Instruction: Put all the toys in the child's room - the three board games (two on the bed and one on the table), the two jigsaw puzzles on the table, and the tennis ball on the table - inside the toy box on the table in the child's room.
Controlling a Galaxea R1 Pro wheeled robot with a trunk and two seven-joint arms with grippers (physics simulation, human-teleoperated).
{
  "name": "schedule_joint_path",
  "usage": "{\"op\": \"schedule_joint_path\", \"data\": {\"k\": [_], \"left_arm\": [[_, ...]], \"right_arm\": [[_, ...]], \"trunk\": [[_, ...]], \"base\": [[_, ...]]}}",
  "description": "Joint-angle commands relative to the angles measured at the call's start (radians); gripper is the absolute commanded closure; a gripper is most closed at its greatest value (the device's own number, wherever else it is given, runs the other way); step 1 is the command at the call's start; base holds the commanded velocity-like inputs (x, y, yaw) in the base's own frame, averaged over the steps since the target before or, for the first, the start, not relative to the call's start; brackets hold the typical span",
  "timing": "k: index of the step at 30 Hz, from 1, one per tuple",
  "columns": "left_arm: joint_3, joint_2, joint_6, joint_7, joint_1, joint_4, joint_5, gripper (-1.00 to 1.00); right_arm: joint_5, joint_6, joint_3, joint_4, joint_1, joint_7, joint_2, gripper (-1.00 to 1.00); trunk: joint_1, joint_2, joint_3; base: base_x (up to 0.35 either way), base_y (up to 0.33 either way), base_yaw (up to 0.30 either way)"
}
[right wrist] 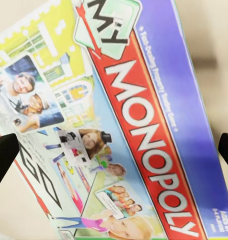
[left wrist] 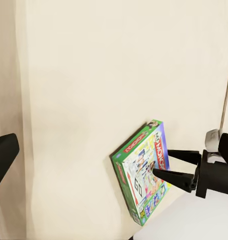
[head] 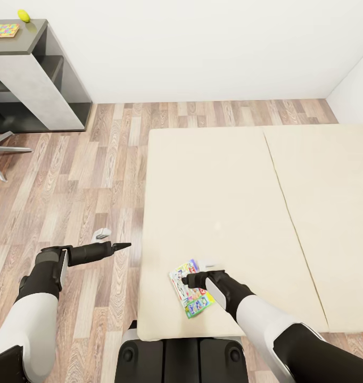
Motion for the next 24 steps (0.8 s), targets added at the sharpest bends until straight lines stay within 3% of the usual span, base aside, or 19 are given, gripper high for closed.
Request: {"op": "schedule_joint_path", "data": {"k": [1, 24], "left_arm": [[0.004, -0.001, 0.008, -0.01, -0.001, -0.001, -0.01, -1.0], [0.005, -0.001, 0.008, -0.011, -0.001, -0.001, -0.008, -1.0]], "right_arm": [[0.002, 0.004, 0.002, 0.0, -0.001, 0.002, 0.0, -1.0], [0.005, 0.002, 0.004, 0.0, -0.001, 0.002, 0.0, -1.0]], "trunk": [[0.001, -0.002, -0.001], [0.001, -0.002, -0.001]], "base": [[0.0, 0.0, 0.0], [0.0, 0.0, 0.0]]}}
